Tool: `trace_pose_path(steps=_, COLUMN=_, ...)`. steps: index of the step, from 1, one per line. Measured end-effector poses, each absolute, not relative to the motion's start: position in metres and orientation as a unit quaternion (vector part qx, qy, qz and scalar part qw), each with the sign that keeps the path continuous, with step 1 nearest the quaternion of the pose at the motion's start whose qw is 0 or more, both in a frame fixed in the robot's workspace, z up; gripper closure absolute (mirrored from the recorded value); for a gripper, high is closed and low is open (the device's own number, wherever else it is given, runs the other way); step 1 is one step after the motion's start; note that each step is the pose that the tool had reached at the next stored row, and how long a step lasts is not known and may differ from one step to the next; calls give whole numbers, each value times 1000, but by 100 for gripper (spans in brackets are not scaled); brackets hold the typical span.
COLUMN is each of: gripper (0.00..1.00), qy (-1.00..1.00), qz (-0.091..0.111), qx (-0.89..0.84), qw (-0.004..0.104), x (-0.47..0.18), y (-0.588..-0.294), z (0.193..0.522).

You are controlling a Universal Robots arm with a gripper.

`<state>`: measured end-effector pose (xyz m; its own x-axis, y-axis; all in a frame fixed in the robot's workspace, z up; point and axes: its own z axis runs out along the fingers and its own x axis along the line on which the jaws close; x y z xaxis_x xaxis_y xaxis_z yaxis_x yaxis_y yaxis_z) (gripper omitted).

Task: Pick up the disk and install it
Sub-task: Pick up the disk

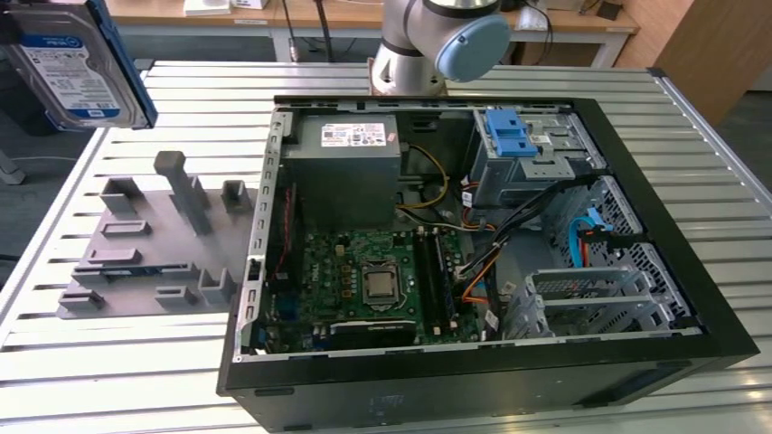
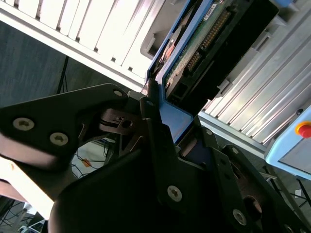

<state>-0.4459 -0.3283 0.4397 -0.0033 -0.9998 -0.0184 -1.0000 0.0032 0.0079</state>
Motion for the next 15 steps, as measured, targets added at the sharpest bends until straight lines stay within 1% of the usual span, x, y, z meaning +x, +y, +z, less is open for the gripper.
trace_pose_path(steps=15, gripper=64, qy=707, qz=6, qx=-707, qw=7, x=-448, y=-328, z=454)
